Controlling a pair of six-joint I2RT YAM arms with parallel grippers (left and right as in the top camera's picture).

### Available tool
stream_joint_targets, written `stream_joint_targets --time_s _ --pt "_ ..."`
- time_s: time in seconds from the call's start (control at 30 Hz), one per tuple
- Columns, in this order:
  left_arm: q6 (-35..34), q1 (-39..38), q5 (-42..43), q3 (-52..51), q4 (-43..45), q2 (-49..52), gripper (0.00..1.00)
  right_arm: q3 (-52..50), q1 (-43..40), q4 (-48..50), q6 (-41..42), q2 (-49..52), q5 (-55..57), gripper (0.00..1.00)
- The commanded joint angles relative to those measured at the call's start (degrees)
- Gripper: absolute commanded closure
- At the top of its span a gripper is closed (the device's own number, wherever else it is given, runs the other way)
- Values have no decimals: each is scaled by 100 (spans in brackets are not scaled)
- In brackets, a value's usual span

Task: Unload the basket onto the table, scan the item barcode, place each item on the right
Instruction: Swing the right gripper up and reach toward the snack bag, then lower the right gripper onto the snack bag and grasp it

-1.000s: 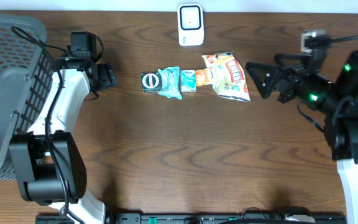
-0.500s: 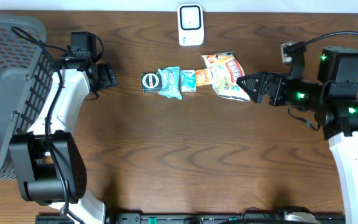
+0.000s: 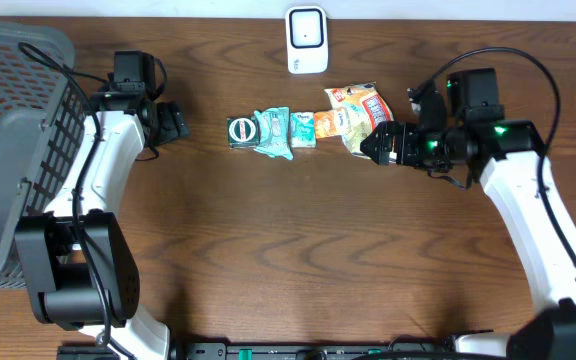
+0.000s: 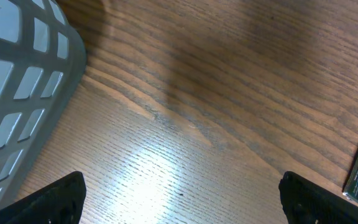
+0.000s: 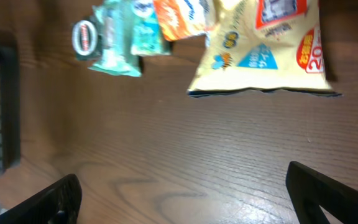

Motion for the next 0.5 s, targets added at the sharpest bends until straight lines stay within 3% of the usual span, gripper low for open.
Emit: stream_joint_targets --time_s 0.0,0.47 --pt "94 0 -31 -33 -2 2 2 85 31 11 15 179 -24 1" --pt "94 0 -31 -33 0 2 3 83 72 -46 179 317 -243 1"
